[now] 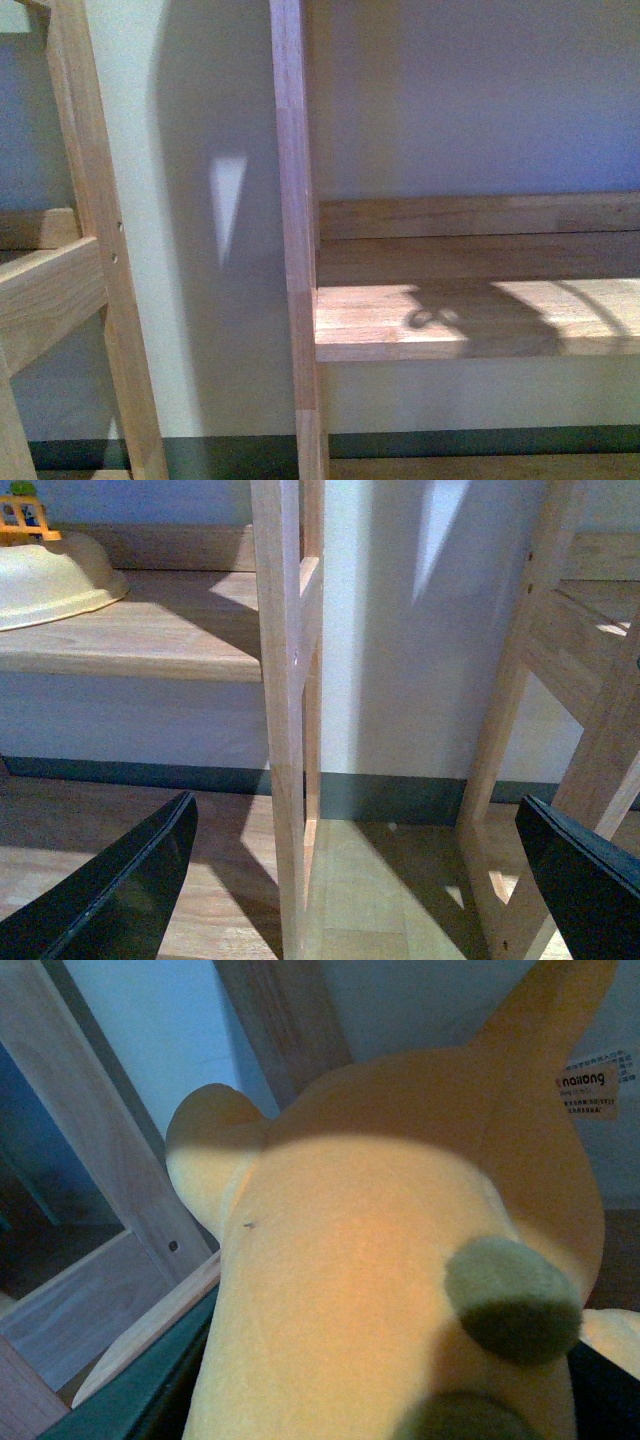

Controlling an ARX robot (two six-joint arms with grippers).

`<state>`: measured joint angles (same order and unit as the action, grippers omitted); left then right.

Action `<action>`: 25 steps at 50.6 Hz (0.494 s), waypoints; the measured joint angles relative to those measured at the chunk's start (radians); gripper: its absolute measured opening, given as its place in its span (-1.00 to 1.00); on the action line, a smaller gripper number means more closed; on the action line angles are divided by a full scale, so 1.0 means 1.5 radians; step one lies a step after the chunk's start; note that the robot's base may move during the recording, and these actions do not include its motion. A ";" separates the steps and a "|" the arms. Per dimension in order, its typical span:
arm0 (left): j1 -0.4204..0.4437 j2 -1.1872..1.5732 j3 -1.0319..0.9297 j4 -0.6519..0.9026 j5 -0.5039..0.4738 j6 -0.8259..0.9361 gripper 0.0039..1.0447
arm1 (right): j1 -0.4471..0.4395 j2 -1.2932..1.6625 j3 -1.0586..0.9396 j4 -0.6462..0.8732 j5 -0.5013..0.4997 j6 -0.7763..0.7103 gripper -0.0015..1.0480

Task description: Put away toys

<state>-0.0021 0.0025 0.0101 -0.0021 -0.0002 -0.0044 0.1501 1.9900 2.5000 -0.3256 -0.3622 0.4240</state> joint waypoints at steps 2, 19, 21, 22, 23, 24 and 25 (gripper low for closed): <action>0.000 0.000 0.000 0.000 0.000 0.000 0.89 | 0.000 -0.005 -0.006 0.002 0.002 -0.003 0.58; 0.000 0.000 0.000 0.000 0.000 0.000 0.89 | 0.006 -0.072 -0.058 0.009 0.029 -0.053 0.99; 0.000 0.000 0.000 0.000 0.000 0.000 0.89 | 0.006 -0.082 -0.064 0.008 0.029 -0.057 0.99; 0.000 0.000 0.000 0.000 0.000 0.000 0.89 | 0.006 -0.085 -0.066 0.008 0.029 -0.057 0.99; 0.000 0.000 0.000 0.000 0.000 0.000 0.89 | 0.007 -0.094 -0.072 0.008 0.027 -0.061 0.99; 0.000 0.000 0.000 0.000 0.000 0.000 0.89 | 0.008 -0.106 -0.081 0.009 0.025 -0.064 0.99; 0.000 0.000 0.000 0.000 0.000 0.000 0.89 | 0.009 -0.114 -0.088 0.010 0.024 -0.066 0.99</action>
<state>-0.0021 0.0025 0.0101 -0.0021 -0.0002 -0.0044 0.1631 1.8187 2.3684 -0.3107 -0.3256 0.3256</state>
